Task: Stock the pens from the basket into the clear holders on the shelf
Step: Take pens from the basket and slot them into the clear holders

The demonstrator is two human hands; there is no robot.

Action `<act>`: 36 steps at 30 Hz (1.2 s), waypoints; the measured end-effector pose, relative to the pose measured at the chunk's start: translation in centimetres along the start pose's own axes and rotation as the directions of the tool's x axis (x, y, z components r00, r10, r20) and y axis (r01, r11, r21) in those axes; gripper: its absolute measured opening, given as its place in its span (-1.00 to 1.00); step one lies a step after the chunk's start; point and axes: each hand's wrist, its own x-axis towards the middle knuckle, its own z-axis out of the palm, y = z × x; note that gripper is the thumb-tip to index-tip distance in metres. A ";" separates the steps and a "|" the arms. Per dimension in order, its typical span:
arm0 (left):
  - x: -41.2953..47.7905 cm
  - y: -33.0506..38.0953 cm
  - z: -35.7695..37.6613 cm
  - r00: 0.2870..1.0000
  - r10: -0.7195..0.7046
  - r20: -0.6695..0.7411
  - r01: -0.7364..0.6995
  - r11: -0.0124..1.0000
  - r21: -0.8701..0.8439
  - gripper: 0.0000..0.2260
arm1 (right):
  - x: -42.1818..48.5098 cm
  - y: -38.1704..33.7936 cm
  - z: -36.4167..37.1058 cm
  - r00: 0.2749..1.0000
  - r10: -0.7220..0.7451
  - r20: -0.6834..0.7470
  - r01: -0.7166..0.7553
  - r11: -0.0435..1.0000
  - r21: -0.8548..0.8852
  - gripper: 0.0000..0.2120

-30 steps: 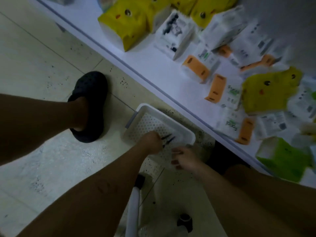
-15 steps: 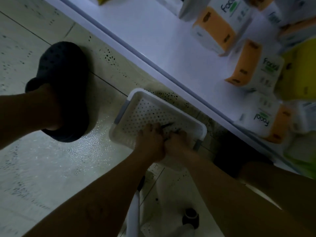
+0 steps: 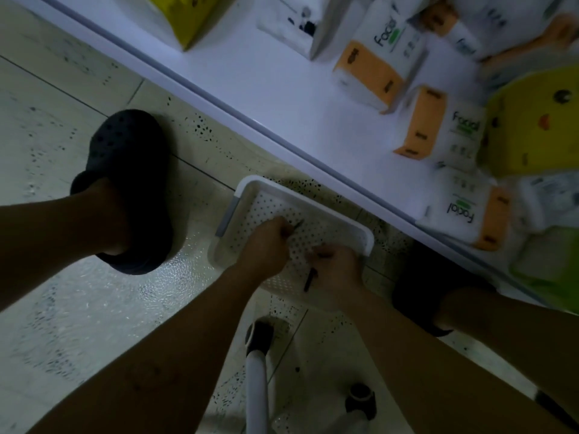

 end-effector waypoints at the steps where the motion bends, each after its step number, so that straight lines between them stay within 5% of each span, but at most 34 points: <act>1: -0.3 0.3 -0.5 0.999 -0.030 0.016 0.031 0.997 -0.066 -0.73 | -0.5 -0.3 -0.5 1.000 0.018 0.000 -0.018 0.996 0.084 -0.93; 5: -2.4 1.4 -2.7 0.993 -0.101 0.060 0.112 0.972 -0.207 -0.71 | -2.2 -0.7 -2.4 0.999 0.034 -0.021 -0.032 0.995 0.089 -0.86; 11: -6.7 3.3 -4.7 0.999 0.033 0.026 -0.027 0.978 -0.204 -0.80 | -6.7 -1.1 -4.7 0.999 -0.039 -0.032 0.044 0.984 0.175 -0.47; 14: -8.5 5.2 -5.1 0.993 0.073 0.096 -0.042 0.955 -0.293 -0.88 | -8.8 -1.6 -5.7 0.993 -0.118 -0.016 0.119 0.974 0.192 -0.56; 18: -11.5 8.9 -6.6 0.974 0.226 0.000 -0.224 0.965 -0.139 -0.83 | -13.2 -3.0 -8.2 0.954 -0.268 -0.133 0.287 0.945 0.156 -0.95; 23: -16.4 12.4 -8.6 0.853 0.508 -0.124 -0.522 0.839 -0.153 -0.78 | -18.2 -5.5 -11.5 0.859 -0.406 -0.312 0.485 0.841 0.240 -0.86; 32: -23.1 22.3 -11.6 0.768 0.617 -0.171 -0.640 0.747 -0.182 -0.77 | -26.8 -7.9 -18.8 0.605 -0.507 -0.614 0.752 0.618 0.230 -0.80; 36: -26.7 27.1 -11.6 0.634 0.742 -0.220 -0.773 0.612 -0.164 -0.77 | -31.5 -7.7 -23.1 0.492 -0.487 -0.722 0.825 0.524 0.210 -0.69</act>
